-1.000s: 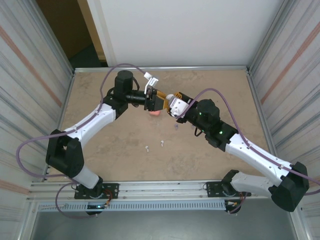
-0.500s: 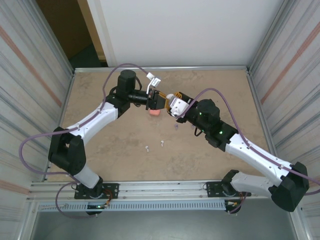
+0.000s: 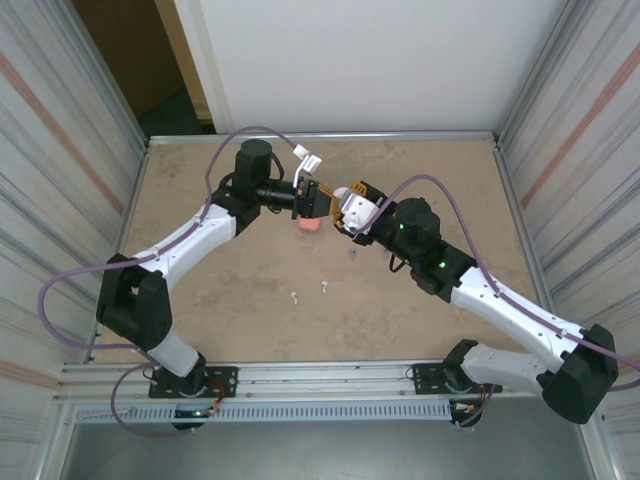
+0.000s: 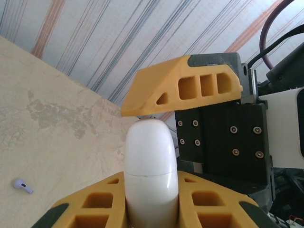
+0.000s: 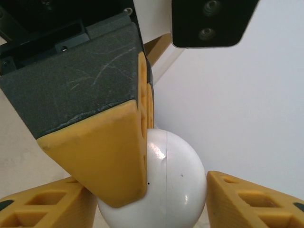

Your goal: Insert wireless bluetooth earbuds into charging case

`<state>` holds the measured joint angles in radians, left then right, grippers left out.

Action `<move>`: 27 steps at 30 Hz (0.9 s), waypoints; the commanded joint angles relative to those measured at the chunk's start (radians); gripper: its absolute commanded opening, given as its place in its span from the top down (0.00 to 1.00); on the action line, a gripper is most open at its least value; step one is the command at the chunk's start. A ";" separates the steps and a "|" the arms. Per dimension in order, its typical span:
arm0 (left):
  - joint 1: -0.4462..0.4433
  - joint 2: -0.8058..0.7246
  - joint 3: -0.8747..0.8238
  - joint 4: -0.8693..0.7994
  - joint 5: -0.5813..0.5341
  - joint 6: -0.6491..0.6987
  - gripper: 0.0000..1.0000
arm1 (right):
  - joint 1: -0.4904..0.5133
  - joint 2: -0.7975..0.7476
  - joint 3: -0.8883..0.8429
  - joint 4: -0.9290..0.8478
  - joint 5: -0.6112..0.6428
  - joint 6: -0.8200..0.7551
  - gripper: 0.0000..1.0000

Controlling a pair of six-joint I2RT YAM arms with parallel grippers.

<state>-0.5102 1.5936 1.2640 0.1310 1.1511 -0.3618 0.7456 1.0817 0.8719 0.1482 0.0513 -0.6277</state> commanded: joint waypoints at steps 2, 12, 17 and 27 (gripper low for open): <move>0.001 -0.034 -0.003 0.058 -0.027 0.022 1.00 | -0.018 -0.038 0.013 -0.013 -0.016 0.069 0.31; 0.029 -0.130 -0.138 0.245 -0.128 0.031 1.00 | -0.033 -0.079 -0.034 -0.009 -0.091 0.218 0.09; 0.038 -0.196 -0.223 0.351 -0.178 0.059 1.00 | -0.072 -0.085 -0.038 -0.012 -0.198 0.346 0.04; 0.038 -0.294 -0.442 0.743 -0.258 0.069 1.00 | -0.129 -0.087 -0.050 0.039 -0.457 0.651 0.01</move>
<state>-0.4774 1.3388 0.8612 0.6834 0.9329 -0.3138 0.6266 1.0161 0.8391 0.1444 -0.2920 -0.1268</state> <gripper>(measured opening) 0.222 0.990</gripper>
